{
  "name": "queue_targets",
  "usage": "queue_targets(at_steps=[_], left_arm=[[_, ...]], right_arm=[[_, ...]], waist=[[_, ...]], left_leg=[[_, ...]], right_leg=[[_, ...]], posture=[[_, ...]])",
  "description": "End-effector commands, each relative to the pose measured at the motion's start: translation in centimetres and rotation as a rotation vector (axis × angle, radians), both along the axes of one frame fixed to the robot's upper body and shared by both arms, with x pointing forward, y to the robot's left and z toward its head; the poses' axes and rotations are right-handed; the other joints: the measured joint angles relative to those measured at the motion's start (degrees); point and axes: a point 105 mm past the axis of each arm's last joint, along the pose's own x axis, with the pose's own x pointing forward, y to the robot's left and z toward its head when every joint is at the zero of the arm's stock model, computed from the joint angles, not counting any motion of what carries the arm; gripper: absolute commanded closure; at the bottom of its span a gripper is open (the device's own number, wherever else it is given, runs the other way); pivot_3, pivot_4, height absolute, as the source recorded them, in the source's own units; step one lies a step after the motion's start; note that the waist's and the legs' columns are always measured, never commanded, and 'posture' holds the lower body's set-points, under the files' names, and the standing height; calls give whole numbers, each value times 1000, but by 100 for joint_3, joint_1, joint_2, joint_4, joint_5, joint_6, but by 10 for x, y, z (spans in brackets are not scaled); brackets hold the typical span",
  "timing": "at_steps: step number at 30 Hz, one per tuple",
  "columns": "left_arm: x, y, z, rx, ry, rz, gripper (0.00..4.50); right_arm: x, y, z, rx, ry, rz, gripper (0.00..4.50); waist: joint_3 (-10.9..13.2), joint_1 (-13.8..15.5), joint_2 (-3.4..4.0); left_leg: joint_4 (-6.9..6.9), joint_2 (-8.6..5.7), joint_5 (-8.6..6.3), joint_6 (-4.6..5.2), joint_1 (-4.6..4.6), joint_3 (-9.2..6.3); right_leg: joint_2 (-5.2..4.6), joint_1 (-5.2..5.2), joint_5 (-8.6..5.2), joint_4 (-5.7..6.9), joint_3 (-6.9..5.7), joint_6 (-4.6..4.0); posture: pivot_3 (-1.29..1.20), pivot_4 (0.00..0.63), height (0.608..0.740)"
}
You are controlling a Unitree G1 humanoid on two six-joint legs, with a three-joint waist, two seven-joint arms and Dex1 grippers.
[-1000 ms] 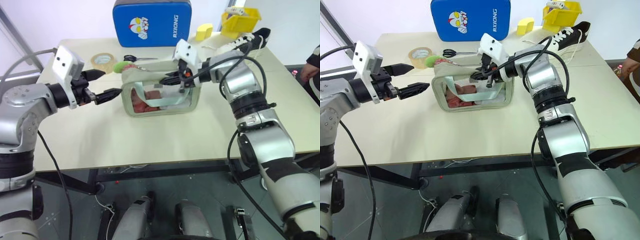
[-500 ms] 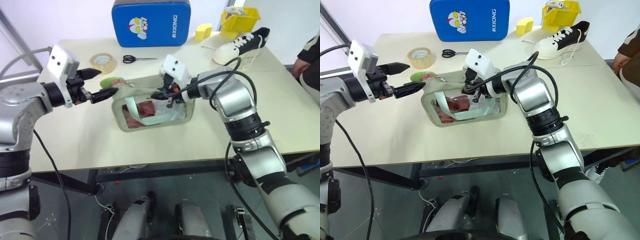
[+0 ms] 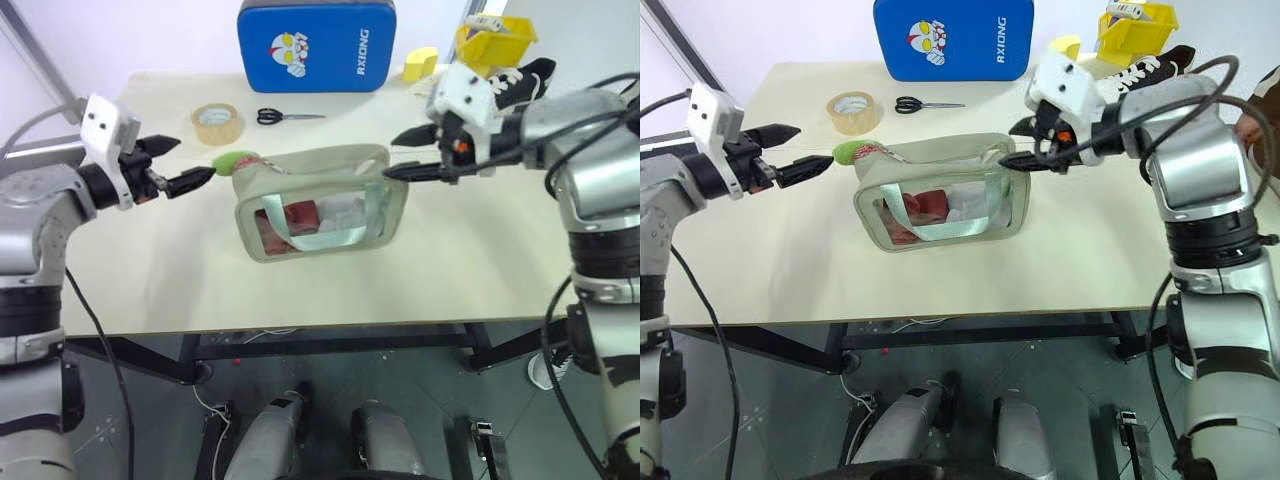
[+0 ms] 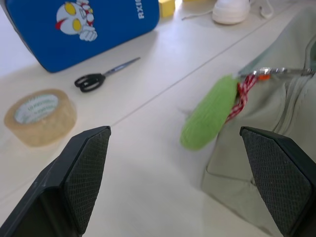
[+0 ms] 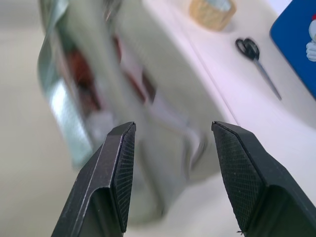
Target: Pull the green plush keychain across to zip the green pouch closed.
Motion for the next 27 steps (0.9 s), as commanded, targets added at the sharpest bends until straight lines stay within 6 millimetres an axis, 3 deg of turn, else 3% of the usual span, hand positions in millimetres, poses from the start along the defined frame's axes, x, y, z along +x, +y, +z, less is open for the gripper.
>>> queue_targets(at_steps=[1, 5, 8, 11, 12, 18, 22, 25, 27], left_arm=[[6, -11, 12, 25, -50, -41, 0], [12, -18, 15, 35, -55, -73, 0], [13, -22, 15, 47, -53, -95, 0], [11, -22, 15, 57, -44, -109, 0], [10, -22, 14, 62, -40, -116, 0], [14, -17, 5, 107, -25, -100, 0], [35, -19, 1, 97, -52, -25, 0], [38, -19, -2, 102, -51, -33, 871], [35, -20, -1, 97, -46, -62, 1865]], right_arm=[[1, 3, -8, -22, -12, 43, 1973], [5, 6, -17, -10, 4, 42, 1973], [7, 7, -20, 0, 11, 41, 2804], [6, 8, -20, 6, 10, 46, 4250], [5, 9, -20, 7, 10, 47, 4388], [2, 10, -18, -4, 4, 64, 4388], [-1, 11, -21, -18, 15, 81, 4388], [-1, 11, -21, -18, 16, 80, 4500], [-1, 11, -21, -16, 15, 78, 4500]], waist=[[0, -11, 0], [0, -14, 0], [0, -11, 0], [0, -13, 0], [0, -10, 0], [0, -3, 0], [-1, 11, -1], [-1, 8, -2], [-1, 5, -2]], left_leg=[[4, 0, 0, 0, -3, 0], [13, 0, -1, 3, -29, 0], [21, 0, 0, 3, -46, -3], [25, 0, 1, 2, -53, -3], [27, 0, 1, 2, -53, -3], [34, 0, 1, 2, -52, -3], [37, 0, 1, 3, -52, -4], [40, 0, 1, 3, -53, -3], [40, 0, 1, 3, -53, -3]], right_leg=[[0, 0, 0, 0, 0, 0], [3, -26, 13, 4, -1, 24], [5, -41, 14, 7, -3, 26], [7, -46, 15, 9, -3, 27], [8, -46, 15, 12, -3, 27], [7, -45, 16, 17, -3, 29], [7, -42, 17, 18, -6, 31], [6, -40, 18, 18, -6, 33], [7, -40, 19, 18, -6, 33]], posture=[[0, 150, 740], [0, 150, 740], [0, 150, 740], [0, 150, 740], [0, 150, 740], [0, 150, 740], [0, 150, 740], [0, 150, 740], [0, 150, 740]])
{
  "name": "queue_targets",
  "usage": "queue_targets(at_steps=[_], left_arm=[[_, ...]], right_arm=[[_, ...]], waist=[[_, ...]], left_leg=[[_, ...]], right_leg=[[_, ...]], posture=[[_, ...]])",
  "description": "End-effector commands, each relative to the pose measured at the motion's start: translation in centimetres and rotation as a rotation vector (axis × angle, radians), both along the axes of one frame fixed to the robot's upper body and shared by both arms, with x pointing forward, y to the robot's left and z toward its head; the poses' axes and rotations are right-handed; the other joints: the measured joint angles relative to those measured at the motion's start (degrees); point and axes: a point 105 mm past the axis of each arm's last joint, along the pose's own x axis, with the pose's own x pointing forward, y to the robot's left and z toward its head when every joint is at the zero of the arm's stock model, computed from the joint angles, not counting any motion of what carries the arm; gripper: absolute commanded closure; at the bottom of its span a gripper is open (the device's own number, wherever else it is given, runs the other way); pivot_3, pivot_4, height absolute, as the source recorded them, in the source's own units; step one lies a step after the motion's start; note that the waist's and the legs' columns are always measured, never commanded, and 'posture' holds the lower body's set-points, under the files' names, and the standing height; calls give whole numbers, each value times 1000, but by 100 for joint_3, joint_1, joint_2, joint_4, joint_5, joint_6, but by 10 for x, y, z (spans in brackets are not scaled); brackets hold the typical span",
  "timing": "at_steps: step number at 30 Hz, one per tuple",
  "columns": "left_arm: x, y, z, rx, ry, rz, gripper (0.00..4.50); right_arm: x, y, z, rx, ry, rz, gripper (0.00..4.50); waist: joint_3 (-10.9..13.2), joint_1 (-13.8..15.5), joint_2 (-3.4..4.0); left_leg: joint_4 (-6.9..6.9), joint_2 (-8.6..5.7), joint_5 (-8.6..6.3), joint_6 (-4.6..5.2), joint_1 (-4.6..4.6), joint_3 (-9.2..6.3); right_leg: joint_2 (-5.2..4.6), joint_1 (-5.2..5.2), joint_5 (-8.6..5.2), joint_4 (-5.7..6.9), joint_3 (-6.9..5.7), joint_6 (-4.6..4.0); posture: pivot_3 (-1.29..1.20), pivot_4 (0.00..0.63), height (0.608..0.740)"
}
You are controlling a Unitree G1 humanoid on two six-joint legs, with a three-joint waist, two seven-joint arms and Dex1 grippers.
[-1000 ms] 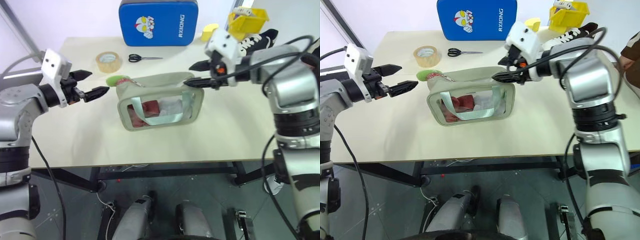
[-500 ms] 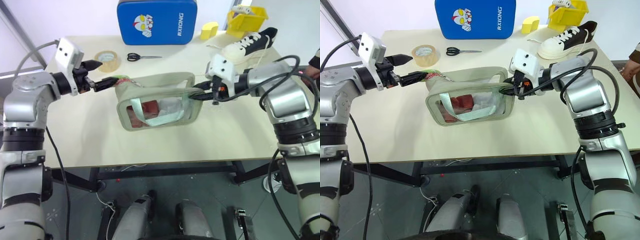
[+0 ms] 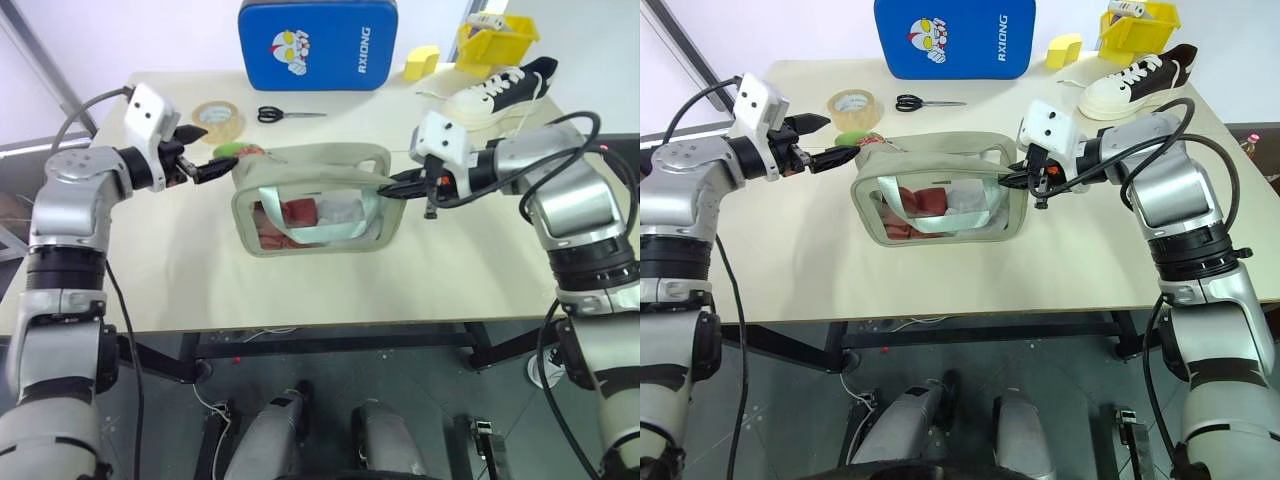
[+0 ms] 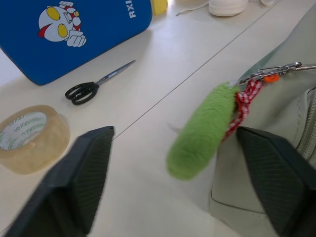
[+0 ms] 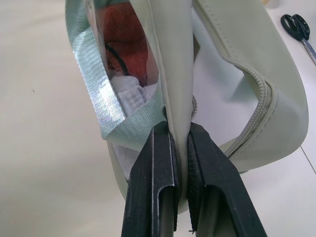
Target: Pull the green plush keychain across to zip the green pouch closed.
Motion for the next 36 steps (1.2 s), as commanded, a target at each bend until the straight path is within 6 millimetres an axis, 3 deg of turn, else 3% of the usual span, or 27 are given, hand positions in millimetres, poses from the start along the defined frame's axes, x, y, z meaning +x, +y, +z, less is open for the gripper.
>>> queue_targets(at_steps=[1, 5, 11, 16, 22, 25, 29, 30, 32, 36], left_arm=[[-5, 0, 14, 10, -34, -38, 2387], [-8, 0, 18, 7, -36, -61, 4445], [-8, -5, 45, -57, -105, -73, 4445], [-22, -28, 77, -175, -133, -181, 4445], [-44, -68, 39, 54, -96, -300, 4445], [-49, -71, 30, 115, -84, -323, 4445], [-53, -62, 24, 239, -84, -330, 4445], [-52, -59, 29, 253, -103, -317, 3966], [-49, -54, 39, 253, -130, -296, 3435], [-50, -46, 54, 240, -147, -266, 1431]], right_arm=[[-4, 4, 9, 5, -36, 24, 4500], [-4, 4, 9, 5, -38, 17, 4500], [-4, 2, 9, 11, -39, 10, 4500], [-2, 2, 10, 15, -43, 2, 4500], [-1, 4, 10, 21, -41, 0, 4500], [-1, 4, 9, 21, -41, -1, 4500], [-1, 4, 9, 21, -41, -3, 4500], [-1, 4, 9, 23, -40, -3, 4500], [0, 5, 9, 24, -40, -3, 4500], [1, 5, 8, 24, -41, -2, 4500]], waist=[[0, -4, 0], [0, -9, 0], [1, -9, -1], [1, -14, -1], [0, -18, 1], [0, -14, -1], [0, -20, 0], [0, -19, 0], [0, -14, 0], [0, -10, -1]], left_leg=[[0, 0, 0, 0, 0, 0], [0, 0, 0, 0, -3, 0], [1, 0, 0, 0, -3, 0], [4, 0, 0, 0, -5, -2], [4, 0, 3, -3, -2, -1], [5, 0, 3, -2, 0, -3], [4, 0, 2, -2, 0, -2], [3, 0, 2, -2, 0, -2], [3, 0, 2, -2, 1, -3], [3, 0, 2, -1, 1, -3]], right_leg=[[0, 0, 0, 0, 0, 0], [0, -4, 0, 0, 0, 0], [0, -3, 0, 1, 0, 1], [1, -2, 0, 1, -3, 1], [1, 4, 1, 1, -2, 1], [2, 7, 1, 5, -3, 1], [2, 4, 1, 4, -2, 0], [2, 4, 0, 4, -2, 0], [2, 3, 0, 4, -2, 0], [2, 3, 0, 4, -3, 0]], posture=[[0, 150, 740], [0, 150, 740], [0, 150, 740], [0, 150, 740], [0, 150, 740], [0, 150, 740], [0, 150, 740], [0, 150, 740], [0, 150, 740], [0, 150, 740]])
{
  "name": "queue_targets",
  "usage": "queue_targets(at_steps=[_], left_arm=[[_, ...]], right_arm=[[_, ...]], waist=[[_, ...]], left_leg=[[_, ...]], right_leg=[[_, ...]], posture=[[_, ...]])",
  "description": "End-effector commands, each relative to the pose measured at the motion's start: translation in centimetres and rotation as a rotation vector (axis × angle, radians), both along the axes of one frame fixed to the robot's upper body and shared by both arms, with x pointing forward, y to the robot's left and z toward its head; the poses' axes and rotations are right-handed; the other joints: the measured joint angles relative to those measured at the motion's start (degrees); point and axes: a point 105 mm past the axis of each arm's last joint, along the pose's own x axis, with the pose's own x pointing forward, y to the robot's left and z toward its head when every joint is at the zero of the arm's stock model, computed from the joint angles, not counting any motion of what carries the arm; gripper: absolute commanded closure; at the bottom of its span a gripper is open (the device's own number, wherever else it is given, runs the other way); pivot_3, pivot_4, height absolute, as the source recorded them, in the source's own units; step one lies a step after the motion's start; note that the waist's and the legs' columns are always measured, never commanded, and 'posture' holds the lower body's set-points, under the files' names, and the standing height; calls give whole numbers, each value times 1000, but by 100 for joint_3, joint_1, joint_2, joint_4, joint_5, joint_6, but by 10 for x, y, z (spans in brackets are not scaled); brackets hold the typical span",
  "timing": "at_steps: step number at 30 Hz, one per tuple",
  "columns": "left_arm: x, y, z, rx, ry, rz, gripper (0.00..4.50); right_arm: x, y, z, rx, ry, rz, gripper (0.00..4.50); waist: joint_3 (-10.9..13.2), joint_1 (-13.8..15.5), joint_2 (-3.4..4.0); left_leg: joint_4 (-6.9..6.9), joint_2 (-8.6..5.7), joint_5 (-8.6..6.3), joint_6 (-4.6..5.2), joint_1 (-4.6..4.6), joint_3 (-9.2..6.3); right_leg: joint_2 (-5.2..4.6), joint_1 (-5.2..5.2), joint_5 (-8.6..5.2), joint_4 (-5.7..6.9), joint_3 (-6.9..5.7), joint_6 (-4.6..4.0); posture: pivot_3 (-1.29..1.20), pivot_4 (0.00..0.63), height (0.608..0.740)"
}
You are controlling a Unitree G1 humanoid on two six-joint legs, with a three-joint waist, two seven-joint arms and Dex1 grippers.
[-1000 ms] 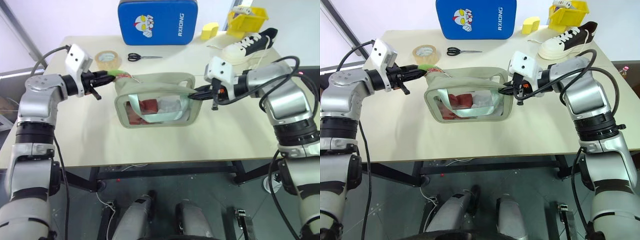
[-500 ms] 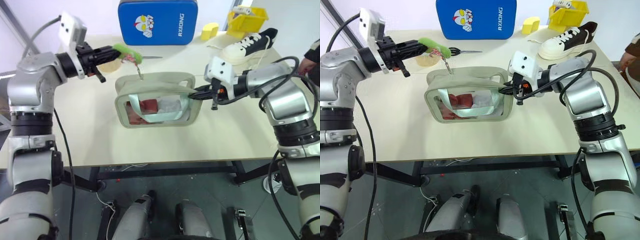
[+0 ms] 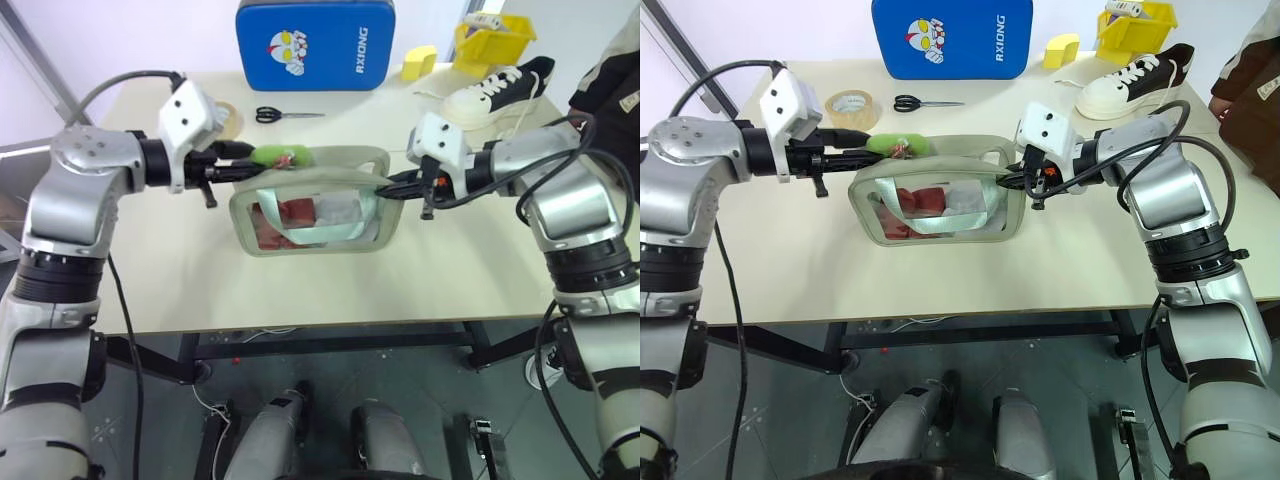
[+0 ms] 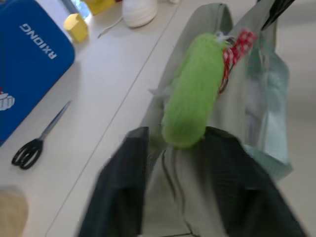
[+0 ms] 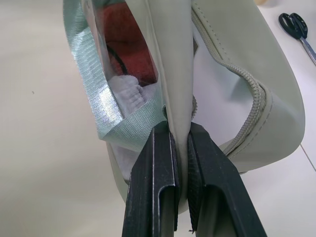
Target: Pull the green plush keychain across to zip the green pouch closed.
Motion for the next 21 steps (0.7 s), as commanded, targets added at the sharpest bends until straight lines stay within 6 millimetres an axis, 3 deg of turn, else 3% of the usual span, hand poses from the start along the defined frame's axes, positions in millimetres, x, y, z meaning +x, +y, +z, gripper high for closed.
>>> queue_targets(at_steps=[1, 2, 6, 10, 12, 15, 18, 21], left_arm=[[-6, 9, 29, 3, -75, 14, 883], [-16, 18, 28, 37, -37, 6, 459], [-37, 34, 19, 112, 54, -10, 459], [-29, 37, -9, 104, 64, 58, 459], [-18, 34, -15, 33, 46, 115, 459], [-18, 28, -27, 40, 58, 109, 459], [-13, 29, -35, 38, 55, 134, 1362], [-11, 32, -35, 42, 55, 141, 2875]], right_arm=[[0, 4, 9, 12, -39, 16, 4500], [1, 4, 9, 11, -39, 13, 4500], [4, 4, 8, 13, -40, 12, 4500], [5, 10, 9, 18, -40, 29, 4500], [6, 11, 9, 17, -40, 32, 4500], [6, 12, 10, 17, -38, 34, 4500], [5, 13, 10, 17, -35, 36, 4500], [3, 13, 11, 20, -31, 37, 4500]], waist=[[0, -1, 0], [0, -16, 0], [0, -133, 1], [-3, -116, 7], [0, -76, -1], [0, -89, -4], [-1, -122, -3], [-1, -123, -4]], left_leg=[[0, 0, 0, 0, 0, 0], [0, 0, 0, 0, 0, 0], [-10, 0, 1, -1, 0, 0], [-10, 0, 0, 0, 22, -2], [-8, 0, -2, 2, 39, -7], [-4, 0, -5, 6, 30, -7], [-9, 0, -5, 6, 24, -3], [-9, 0, -3, 3, 24, -5]], right_leg=[[0, 0, 0, 0, 0, 0], [0, 0, 0, 0, 0, 0], [2, -7, -1, 0, 3, -1], [3, 17, -2, 0, 1, -2], [2, 39, -2, -3, -4, -2], [0, 35, -2, -8, -6, -2], [0, 23, -1, -8, -1, -1], [1, 22, -1, -4, -2, -2]], posture=[[0, 150, 740], [0, 150, 740], [0, 150, 740], [0, 150, 740], [0, 150, 740], [0, 150, 740], [0, 150, 740], [0, 150, 740]])
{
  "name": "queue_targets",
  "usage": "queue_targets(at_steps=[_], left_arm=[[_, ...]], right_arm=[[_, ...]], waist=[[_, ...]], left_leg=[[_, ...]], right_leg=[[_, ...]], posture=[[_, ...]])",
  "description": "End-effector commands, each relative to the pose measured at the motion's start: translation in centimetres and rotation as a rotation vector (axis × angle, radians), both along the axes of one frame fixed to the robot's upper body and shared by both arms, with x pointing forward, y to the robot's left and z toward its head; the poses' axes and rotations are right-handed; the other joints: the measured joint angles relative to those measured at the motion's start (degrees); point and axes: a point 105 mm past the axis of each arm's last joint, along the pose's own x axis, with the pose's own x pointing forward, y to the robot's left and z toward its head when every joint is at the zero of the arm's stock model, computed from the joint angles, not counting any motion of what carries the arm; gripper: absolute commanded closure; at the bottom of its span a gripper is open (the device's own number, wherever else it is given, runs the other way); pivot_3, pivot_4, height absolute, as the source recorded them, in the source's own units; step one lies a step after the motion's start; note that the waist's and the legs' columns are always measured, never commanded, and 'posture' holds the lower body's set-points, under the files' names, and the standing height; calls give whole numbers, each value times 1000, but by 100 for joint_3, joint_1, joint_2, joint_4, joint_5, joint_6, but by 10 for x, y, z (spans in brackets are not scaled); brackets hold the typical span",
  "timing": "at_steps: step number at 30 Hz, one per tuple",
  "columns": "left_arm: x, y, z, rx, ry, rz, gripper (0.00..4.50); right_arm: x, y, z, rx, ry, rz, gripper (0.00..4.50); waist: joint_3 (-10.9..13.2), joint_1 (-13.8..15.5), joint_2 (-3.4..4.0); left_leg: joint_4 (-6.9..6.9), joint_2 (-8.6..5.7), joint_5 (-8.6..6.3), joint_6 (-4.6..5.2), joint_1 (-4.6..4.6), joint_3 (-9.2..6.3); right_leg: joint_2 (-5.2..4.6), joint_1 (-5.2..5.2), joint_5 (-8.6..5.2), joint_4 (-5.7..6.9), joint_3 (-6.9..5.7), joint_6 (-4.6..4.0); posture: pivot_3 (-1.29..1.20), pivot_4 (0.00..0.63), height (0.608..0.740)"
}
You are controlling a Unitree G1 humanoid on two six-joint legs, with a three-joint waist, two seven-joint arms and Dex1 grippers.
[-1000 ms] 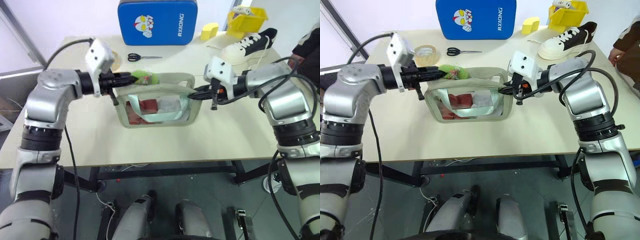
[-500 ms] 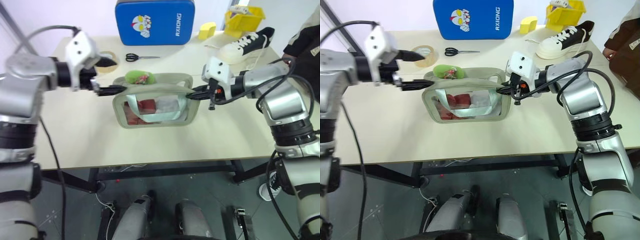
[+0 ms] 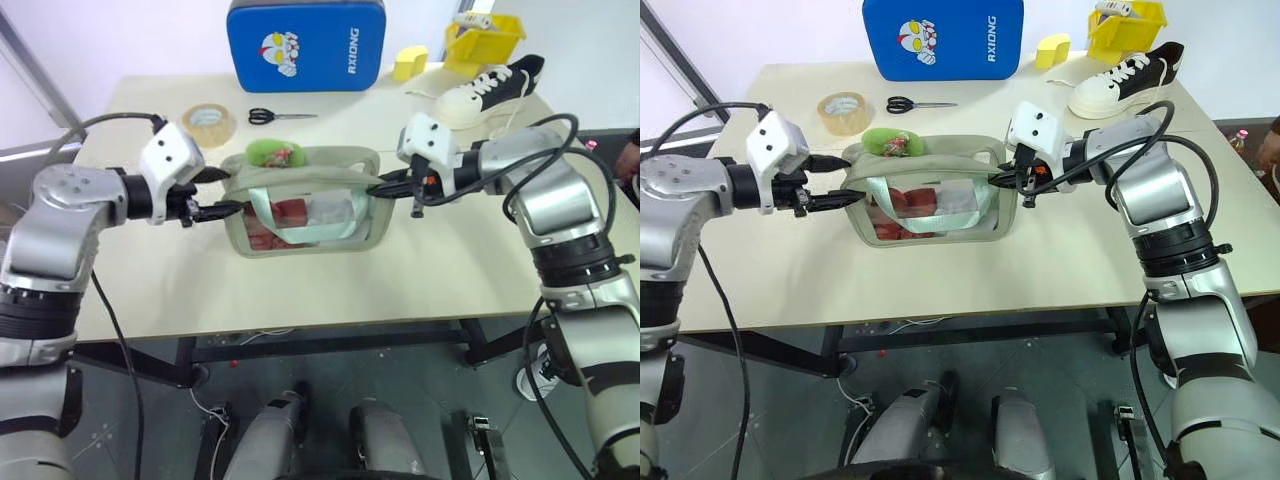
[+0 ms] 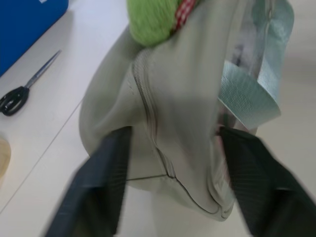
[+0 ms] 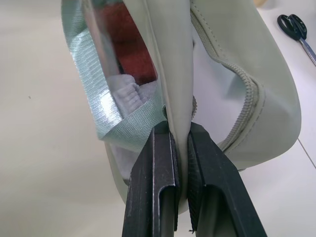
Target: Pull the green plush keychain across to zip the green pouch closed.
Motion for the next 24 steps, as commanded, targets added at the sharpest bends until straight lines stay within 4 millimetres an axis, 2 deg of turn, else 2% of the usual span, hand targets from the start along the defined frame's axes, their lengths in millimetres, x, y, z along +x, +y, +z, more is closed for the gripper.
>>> queue_targets(at_steps=[1, 3, 6, 10, 13, 15, 17, 19, 21, 24], left_arm=[[2, 7, 11, 24, -51, 16, 3445], [3, 8, 12, 26, -56, 17, 4470], [10, 9, 16, 21, -85, 34, 4470], [15, 4, 18, 11, -101, 29, 4500], [13, 0, 14, 18, -93, 8, 4500], [12, -2, 13, 16, -87, -5, 4500], [12, -3, 14, 15, -88, -9, 4500], [12, -4, 14, 13, -90, -12, 4500], [12, -6, 15, 10, -90, -18, 4500], [12, -8, 15, 9, -91, -22, 4500]], right_arm=[[-3, 4, 14, 7, -41, 17, 4500], [-4, 4, 15, 9, -40, 15, 4500], [-6, 4, 17, 19, -29, 16, 4500], [-12, 3, 25, 32, 5, 42, 2850], [-9, -2, 53, 15, -54, 51, 1318], [-11, 1, 71, 28, -72, 85, 1318], [-8, 15, 89, 87, -114, 101, 1318], [-2, 43, 104, 208, -122, 111, 1318], [4, 71, 106, 279, -118, 110, 1318], [9, 100, 95, 293, -109, 127, 1318]], waist=[[0, -1, 0], [0, -1, 0], [0, 8, 0], [0, 8, 0], [3, -3, 5], [4, -8, 6], [3, -12, 6], [1, -31, 5], [0, -34, 6], [0, -1, 6]], left_leg=[[1, 0, 0, 0, 1, -1], [1, 0, 0, 0, 2, -1], [1, 0, 0, 0, 1, -1], [2, 0, -1, 1, 0, 0], [2, 0, -1, 1, -7, 0], [2, 0, -1, 1, -8, 2], [-1, 0, -1, 1, -7, 1], [-3, 0, -1, 0, -4, 0], [-4, 0, -1, 0, 10, 0], [-6, 0, 0, -1, 9, -1]], right_leg=[[0, 2, 0, 0, -1, 0], [0, 3, 0, 0, -1, 0], [0, 2, 0, 0, -1, 0], [-1, 1, 0, -1, -1, 0], [-1, -7, 0, 0, -1, 1], [-1, -8, 0, -1, -1, 1], [-1, -9, 0, -1, -1, 1], [0, -7, 0, -1, -1, 0], [1, 7, 0, 0, 1, 0], [4, 3, 0, 1, 1, 0]], posture=[[0, 150, 740], [0, 150, 740], [0, 150, 740], [0, 150, 740], [0, 150, 740], [0, 150, 740], [0, 150, 740], [0, 150, 740], [0, 150, 740], [0, 150, 740]])
